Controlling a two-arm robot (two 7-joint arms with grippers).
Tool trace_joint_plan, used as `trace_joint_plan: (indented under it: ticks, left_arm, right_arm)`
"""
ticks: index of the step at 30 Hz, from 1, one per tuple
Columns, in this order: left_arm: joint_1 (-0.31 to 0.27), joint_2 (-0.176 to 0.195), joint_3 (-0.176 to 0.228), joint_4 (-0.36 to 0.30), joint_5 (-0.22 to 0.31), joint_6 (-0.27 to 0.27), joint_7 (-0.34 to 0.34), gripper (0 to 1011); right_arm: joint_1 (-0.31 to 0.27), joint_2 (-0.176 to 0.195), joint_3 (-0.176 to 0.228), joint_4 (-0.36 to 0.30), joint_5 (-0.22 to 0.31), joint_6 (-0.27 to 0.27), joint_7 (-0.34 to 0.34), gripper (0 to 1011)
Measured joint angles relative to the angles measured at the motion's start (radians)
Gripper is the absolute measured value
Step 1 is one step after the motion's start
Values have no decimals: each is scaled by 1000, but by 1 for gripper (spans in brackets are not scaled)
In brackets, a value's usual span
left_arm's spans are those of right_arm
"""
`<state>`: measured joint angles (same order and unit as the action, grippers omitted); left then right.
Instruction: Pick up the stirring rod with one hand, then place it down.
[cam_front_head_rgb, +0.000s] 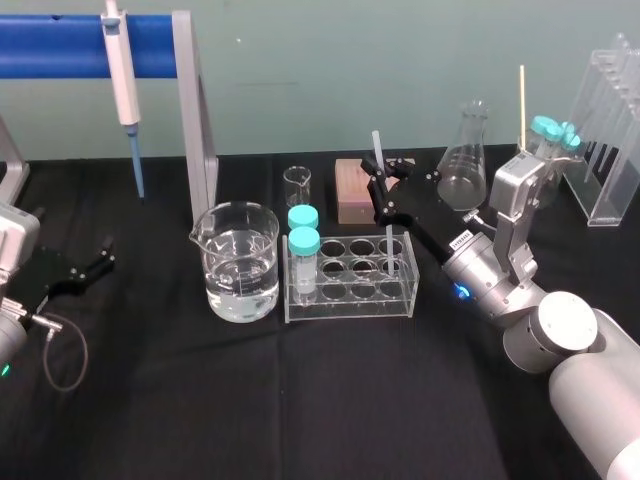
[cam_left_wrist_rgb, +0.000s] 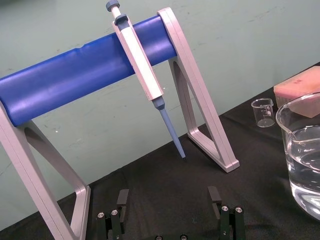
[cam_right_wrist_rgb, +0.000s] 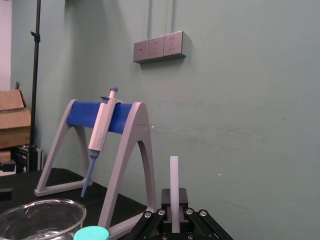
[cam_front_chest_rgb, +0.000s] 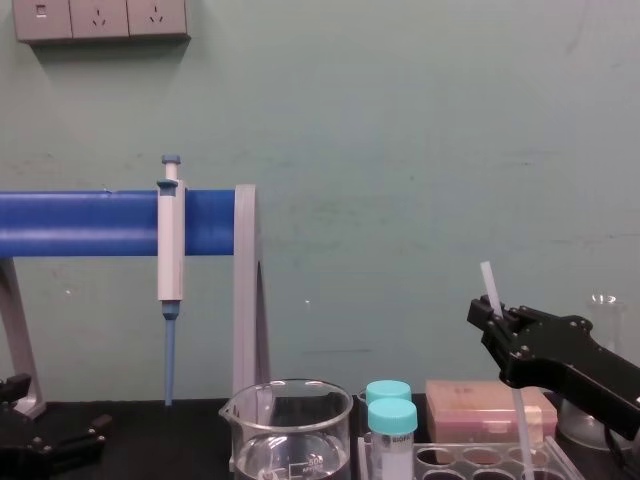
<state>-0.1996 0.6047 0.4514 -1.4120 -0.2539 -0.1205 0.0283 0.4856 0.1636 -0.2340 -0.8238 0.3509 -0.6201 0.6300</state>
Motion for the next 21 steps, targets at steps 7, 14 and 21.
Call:
trace_joint_plan:
  ticks: [7,14,21]
  left_arm:
    - [0,0,0,0,0,0,0,1000]
    - [0,0,0,0,0,0,0,1000]
    - [0,0,0,0,0,0,0,1000]
  right_arm:
    - [6,0,-1,13,-14,2,-8,66]
    - [10,1,-2,18,-26,6,-19,66]
    - [9,1,-2,17,-24,6,-18,66]
